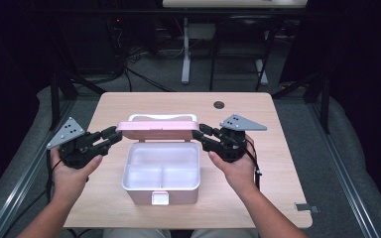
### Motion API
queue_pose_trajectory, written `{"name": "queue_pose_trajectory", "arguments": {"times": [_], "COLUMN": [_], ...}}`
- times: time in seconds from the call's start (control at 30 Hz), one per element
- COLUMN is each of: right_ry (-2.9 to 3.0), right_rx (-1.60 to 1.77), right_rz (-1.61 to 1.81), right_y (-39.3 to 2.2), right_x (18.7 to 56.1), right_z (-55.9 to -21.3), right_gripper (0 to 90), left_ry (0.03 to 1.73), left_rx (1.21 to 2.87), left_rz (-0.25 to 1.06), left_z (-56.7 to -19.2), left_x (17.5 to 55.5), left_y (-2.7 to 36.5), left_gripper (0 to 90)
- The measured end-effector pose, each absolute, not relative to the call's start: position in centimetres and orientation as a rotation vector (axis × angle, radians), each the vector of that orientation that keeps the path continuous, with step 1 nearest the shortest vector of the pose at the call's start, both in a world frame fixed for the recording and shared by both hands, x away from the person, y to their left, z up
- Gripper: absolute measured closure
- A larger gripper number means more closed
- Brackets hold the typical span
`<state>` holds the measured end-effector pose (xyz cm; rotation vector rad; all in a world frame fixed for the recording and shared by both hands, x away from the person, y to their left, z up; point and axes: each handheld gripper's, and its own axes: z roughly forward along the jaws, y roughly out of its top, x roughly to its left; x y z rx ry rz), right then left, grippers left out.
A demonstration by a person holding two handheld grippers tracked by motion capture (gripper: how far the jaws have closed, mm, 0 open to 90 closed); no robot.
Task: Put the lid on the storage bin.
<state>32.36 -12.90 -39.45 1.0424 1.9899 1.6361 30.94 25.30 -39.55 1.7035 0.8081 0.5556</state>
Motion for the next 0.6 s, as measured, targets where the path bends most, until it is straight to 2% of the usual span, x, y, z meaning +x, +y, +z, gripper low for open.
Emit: {"name": "queue_pose_trajectory", "arguments": {"times": [0.6], "right_ry": [2.026], "right_rx": [0.982], "right_rz": [1.654], "right_y": [-13.5], "right_x": [28.9], "right_z": [-41.0], "right_gripper": [65.8], "left_ry": [0.778], "left_rx": [1.698], "left_rz": [0.526], "left_z": [-41.2], "left_x": [27.6], "left_y": [25.8], "left_gripper": [67.3]}}
